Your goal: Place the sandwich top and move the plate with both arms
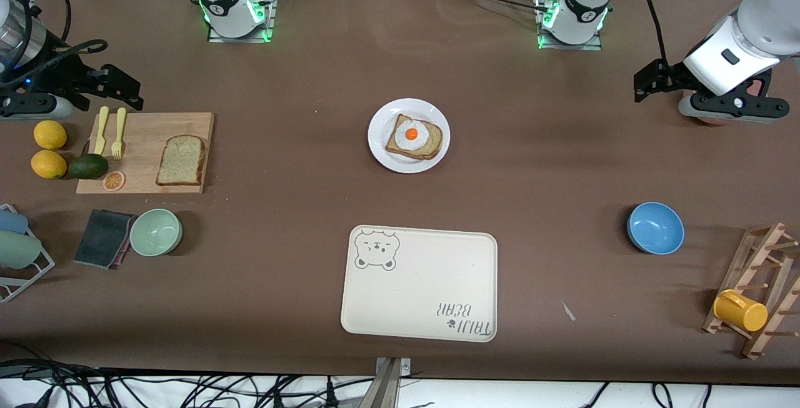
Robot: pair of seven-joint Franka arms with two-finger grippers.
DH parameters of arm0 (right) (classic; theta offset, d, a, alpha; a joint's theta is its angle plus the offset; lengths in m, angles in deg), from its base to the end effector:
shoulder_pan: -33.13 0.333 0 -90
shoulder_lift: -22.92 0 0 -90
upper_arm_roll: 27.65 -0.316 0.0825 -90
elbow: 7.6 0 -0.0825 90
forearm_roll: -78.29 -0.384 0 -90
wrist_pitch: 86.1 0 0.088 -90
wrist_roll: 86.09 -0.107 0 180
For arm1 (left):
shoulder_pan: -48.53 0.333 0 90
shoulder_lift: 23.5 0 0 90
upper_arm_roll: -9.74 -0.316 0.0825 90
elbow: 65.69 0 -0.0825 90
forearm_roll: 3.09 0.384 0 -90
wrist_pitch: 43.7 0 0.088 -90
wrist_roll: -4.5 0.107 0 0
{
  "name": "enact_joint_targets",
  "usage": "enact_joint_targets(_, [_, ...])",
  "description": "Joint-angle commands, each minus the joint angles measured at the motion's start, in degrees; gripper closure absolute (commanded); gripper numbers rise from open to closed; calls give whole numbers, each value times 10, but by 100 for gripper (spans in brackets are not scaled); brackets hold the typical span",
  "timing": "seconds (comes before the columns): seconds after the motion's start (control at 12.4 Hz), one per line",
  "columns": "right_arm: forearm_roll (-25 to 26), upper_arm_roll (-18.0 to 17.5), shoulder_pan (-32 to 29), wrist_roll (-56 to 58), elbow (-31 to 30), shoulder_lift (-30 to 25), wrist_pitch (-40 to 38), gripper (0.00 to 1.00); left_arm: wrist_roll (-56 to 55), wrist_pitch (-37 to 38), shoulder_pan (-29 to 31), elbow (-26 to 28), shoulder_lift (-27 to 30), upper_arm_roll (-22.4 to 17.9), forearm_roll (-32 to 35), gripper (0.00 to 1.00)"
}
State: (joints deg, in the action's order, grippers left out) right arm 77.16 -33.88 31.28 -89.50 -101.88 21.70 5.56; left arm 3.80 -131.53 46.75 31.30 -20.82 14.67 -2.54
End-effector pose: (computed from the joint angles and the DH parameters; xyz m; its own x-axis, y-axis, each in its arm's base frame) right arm 0.5472 0.0446 0.6034 0.9995 0.0163 -0.0256 0.0159 -0.9997 -0.0159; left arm 0.5285 -0.0621 0.5896 0.9883 -0.1031 -0.1128 -0.1054 -0.9943 -0.0150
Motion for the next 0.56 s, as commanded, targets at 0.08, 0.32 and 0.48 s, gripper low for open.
enact_joint_targets(0.08, [-11,0,2,6,21,3,-16,0,-4,-23,-3,-11,-2,1,23,0])
enact_joint_targets(0.32, [-8,2,2,12,23,5,-15,0,-4,-30,-3,-11,-2,1,22,0])
enact_joint_targets(0.48, [-10,2,2,11,23,5,-15,0,-4,-27,-3,-11,-2,1,22,0])
